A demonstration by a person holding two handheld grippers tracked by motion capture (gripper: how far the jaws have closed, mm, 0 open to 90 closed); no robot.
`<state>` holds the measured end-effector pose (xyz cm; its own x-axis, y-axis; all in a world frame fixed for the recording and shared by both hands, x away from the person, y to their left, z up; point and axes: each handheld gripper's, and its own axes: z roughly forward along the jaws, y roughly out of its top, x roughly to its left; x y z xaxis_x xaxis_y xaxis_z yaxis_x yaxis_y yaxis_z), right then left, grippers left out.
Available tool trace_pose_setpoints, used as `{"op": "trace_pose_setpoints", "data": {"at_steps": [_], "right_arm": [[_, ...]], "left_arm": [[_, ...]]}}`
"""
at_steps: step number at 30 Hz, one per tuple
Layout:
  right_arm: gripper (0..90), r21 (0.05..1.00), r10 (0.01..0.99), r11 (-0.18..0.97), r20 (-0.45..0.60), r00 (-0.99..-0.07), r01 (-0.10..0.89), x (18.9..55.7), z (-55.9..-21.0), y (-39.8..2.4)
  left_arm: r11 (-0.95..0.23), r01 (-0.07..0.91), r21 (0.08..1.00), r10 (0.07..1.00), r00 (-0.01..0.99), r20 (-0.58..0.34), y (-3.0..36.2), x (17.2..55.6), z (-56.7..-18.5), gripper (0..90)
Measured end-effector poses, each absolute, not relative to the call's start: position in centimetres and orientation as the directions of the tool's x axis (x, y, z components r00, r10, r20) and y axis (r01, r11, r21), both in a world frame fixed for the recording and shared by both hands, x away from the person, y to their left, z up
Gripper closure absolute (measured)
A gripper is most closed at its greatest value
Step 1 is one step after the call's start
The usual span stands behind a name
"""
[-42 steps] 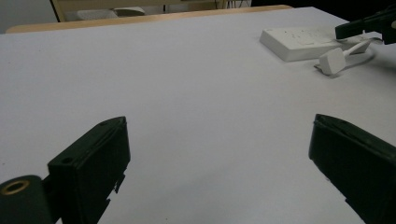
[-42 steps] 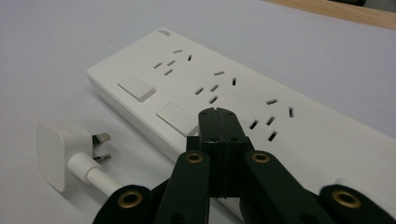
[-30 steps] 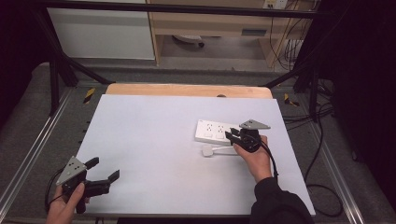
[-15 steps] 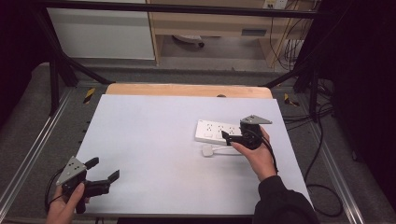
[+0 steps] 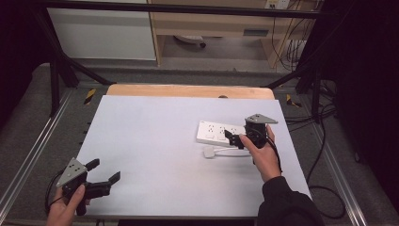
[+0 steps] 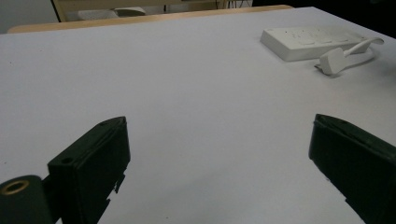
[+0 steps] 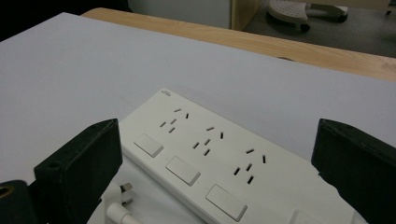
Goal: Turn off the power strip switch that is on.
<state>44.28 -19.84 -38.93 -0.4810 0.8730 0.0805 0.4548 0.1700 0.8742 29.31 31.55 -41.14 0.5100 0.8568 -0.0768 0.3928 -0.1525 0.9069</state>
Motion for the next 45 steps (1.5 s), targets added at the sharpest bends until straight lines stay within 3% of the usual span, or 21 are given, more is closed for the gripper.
{"op": "trace_pose_setpoints", "data": {"at_steps": [25, 45], "right_arm": [[3.0, 0.92, 0.888, 0.121, 0.067, -0.455, 0.373, 41.0, -36.5, -24.4], [3.4, 0.939, 0.903, 0.106, 0.047, -0.428, 0.327, 37.7, -36.8, -27.6]], "left_arm": [[-0.149, 0.393, 0.907, 0.857, 0.51, -0.08, 31.5, 29.2, -41.1, 5.2], [-0.15, 0.396, 0.906, 0.856, 0.51, -0.081, 31.5, 29.2, -41.1, 5.2]]}}
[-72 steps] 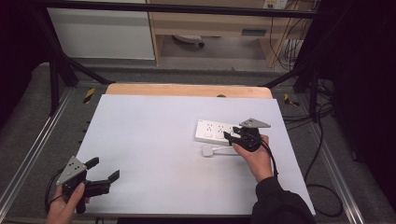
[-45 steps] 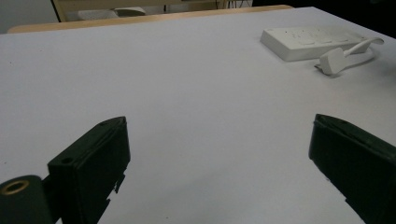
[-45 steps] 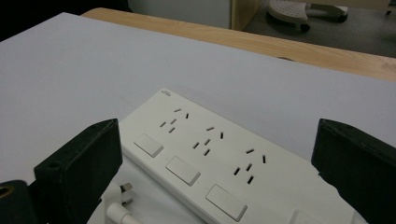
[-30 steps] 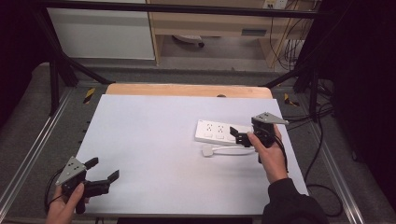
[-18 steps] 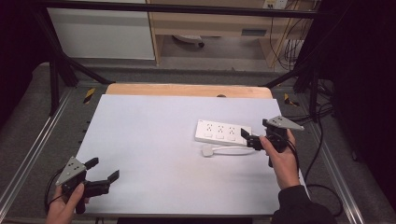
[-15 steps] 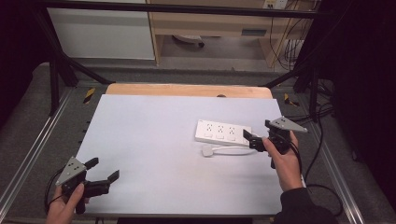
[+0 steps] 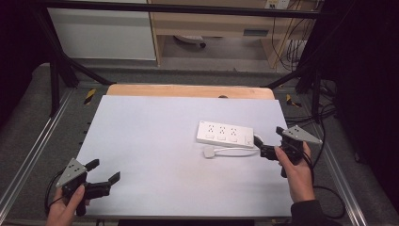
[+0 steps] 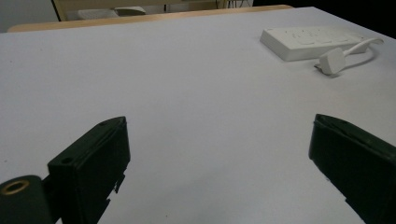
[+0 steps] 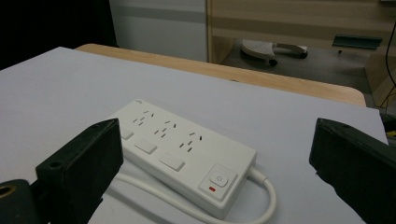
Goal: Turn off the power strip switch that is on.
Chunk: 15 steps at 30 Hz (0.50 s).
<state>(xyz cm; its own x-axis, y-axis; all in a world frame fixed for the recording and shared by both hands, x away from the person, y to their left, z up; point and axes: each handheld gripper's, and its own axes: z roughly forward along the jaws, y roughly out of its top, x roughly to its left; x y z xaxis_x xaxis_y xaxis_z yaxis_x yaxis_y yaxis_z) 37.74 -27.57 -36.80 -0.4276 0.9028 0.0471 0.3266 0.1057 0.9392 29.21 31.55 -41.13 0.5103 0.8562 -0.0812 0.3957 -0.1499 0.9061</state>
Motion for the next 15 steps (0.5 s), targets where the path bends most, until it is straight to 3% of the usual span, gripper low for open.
{"op": "trace_pose_setpoints", "data": {"at_steps": [15], "right_arm": [[3.1, 0.946, 0.914, 0.089, 0.046, -0.403, 0.311, 36.1, -37.9, -29.1]], "left_arm": [[-0.15, 0.396, 0.906, 0.857, 0.51, -0.081, 31.6, 29.2, -41.1, 5.2]]}}
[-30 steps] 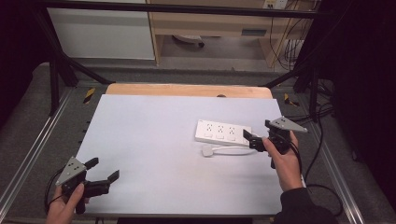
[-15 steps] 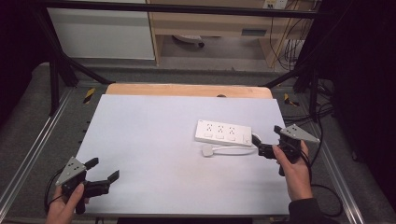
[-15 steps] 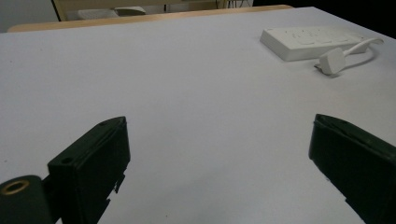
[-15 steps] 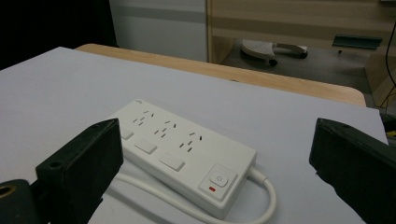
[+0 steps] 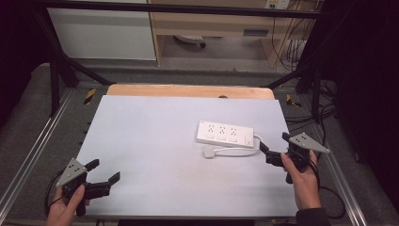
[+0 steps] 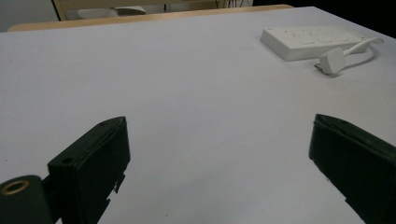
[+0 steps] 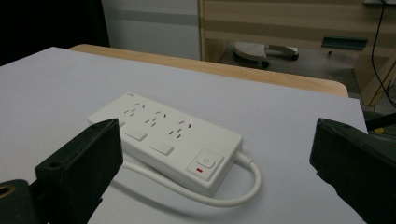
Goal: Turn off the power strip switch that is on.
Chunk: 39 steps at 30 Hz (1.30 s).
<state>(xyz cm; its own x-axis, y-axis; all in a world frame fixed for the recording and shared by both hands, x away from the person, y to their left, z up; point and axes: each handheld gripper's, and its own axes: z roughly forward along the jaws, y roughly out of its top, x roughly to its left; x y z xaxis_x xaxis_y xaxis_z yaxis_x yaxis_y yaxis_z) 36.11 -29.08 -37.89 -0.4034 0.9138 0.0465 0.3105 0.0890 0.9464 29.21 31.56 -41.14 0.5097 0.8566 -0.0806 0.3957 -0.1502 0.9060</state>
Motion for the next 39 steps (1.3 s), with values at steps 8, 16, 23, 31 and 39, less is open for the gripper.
{"op": "trace_pose_setpoints", "data": {"at_steps": [8, 16, 23, 31, 39], "right_arm": [[3.0, 0.949, 0.918, 0.091, 0.037, -0.395, 0.302, 35.4, -38.3, -29.6], [2.7, 0.949, 0.919, 0.09, 0.038, -0.392, 0.303, 34.7, -38.9, -30.0], [2.4, 0.948, 0.919, 0.102, 0.027, -0.394, 0.302, 34.2, -39.7, -30.4], [2.3, 0.94, 0.92, 0.113, 0.023, -0.392, 0.322, 33.9, -41.4, -30.8], [2.3, 0.923, 0.909, 0.137, 0.027, -0.416, 0.36, 34.1, -43.4, -30.5]], "left_arm": [[-0.151, 0.396, 0.906, 0.857, 0.509, -0.08, 31.6, 29.2, -41.1, 5.2], [-0.152, 0.396, 0.906, 0.857, 0.509, -0.079, 31.5, 29.2, -41.1, 5.2], [-0.154, 0.396, 0.905, 0.857, 0.51, -0.078, 31.5, 29.2, -41.1, 5.2], [-0.155, 0.395, 0.905, 0.857, 0.51, -0.076, 31.5, 29.2, -41.1, 5.2], [-0.156, 0.395, 0.905, 0.856, 0.511, -0.075, 31.5, 29.2, -41.2, 5.2]]}}
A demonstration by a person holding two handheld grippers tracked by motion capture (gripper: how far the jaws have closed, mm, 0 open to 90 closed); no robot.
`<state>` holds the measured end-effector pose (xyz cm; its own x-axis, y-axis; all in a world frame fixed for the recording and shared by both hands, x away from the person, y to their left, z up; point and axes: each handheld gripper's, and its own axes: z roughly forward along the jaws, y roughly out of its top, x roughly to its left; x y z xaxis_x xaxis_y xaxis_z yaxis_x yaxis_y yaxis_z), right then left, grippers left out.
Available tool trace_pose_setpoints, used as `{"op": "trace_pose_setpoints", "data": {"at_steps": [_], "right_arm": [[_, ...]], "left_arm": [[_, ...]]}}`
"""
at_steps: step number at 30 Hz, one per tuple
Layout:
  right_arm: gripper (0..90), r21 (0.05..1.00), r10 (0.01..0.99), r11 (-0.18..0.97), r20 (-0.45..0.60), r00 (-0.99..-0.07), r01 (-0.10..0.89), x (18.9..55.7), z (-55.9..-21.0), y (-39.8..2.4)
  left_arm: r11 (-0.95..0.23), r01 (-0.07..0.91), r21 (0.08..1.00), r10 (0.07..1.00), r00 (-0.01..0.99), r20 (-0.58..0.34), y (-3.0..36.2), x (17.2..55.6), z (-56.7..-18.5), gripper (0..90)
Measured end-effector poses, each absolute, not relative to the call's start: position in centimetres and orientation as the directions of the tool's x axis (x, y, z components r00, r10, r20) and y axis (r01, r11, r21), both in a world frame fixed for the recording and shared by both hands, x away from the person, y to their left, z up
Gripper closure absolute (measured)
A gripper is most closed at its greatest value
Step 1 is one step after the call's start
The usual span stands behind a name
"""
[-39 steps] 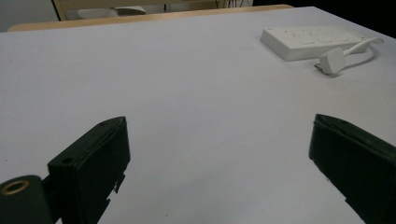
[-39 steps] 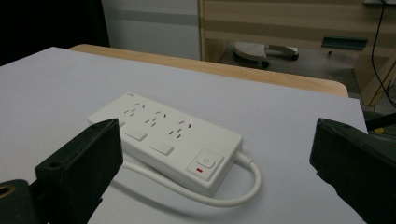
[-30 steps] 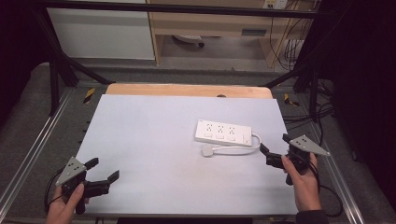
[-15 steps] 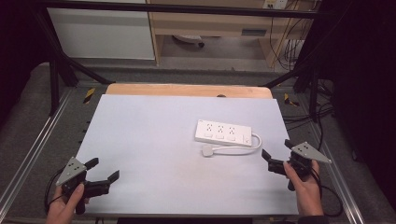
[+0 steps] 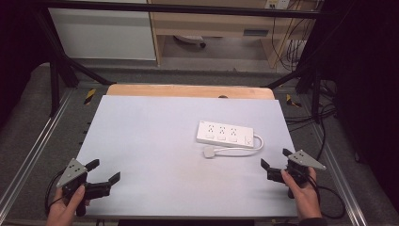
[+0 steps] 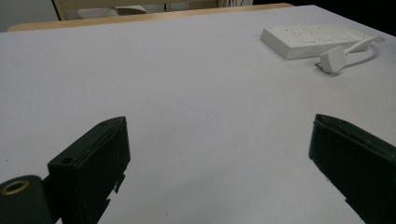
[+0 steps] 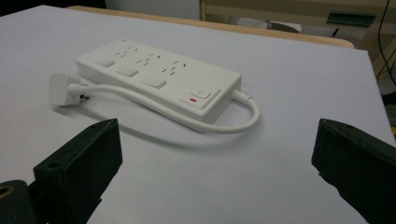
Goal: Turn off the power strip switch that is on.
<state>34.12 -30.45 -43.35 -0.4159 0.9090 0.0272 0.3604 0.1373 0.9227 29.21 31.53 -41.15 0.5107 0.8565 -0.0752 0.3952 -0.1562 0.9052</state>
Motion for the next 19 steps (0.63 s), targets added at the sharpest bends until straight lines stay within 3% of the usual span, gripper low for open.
{"op": "trace_pose_setpoints", "data": {"at_steps": [19], "right_arm": [[2.6, 0.867, 0.861, 0.22, 0.043, -0.507, 0.448, 35.5, -45.5, -27.8]], "left_arm": [[-0.167, 0.398, 0.902, 0.856, 0.512, -0.067, 31.4, 29.3, -41.2, 5.2]]}}
